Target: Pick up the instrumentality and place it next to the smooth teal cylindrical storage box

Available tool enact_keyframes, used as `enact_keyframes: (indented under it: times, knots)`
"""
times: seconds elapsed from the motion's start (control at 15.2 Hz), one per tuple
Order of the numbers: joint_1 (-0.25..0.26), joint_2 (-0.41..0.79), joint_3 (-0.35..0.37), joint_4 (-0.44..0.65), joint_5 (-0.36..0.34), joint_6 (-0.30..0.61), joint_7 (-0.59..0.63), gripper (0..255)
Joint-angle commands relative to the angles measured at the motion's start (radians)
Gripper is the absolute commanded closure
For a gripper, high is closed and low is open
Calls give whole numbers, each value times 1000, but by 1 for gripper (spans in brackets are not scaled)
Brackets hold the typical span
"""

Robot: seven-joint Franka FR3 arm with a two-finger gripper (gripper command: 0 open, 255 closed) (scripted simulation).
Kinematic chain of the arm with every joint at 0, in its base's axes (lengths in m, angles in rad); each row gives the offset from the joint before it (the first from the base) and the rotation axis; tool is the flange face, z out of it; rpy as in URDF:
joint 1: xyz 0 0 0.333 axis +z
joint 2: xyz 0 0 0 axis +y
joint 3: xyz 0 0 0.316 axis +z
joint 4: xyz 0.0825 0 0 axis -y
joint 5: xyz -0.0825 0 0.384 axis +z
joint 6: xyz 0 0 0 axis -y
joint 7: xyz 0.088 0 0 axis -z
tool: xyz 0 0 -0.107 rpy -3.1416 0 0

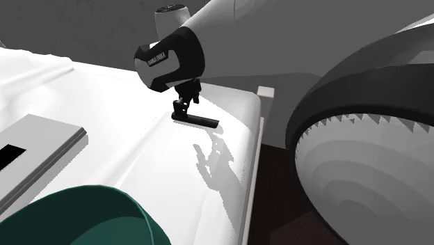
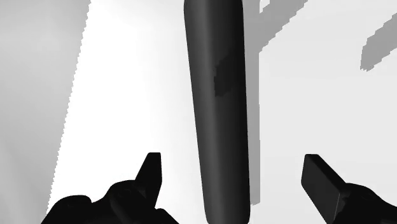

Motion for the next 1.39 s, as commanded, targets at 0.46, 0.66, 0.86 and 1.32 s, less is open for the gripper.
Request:
enact_keyframes:
  times: [0.46, 0.66, 0.86, 1.32]
  knots:
    - [1, 79, 3, 11, -5, 74, -10, 0]
    - [1, 79, 3, 11, -5, 74, -10, 0]
    - [1, 79, 3, 11, -5, 74, -10, 0]
    - [1, 80, 3, 12, -5, 74, -10, 255]
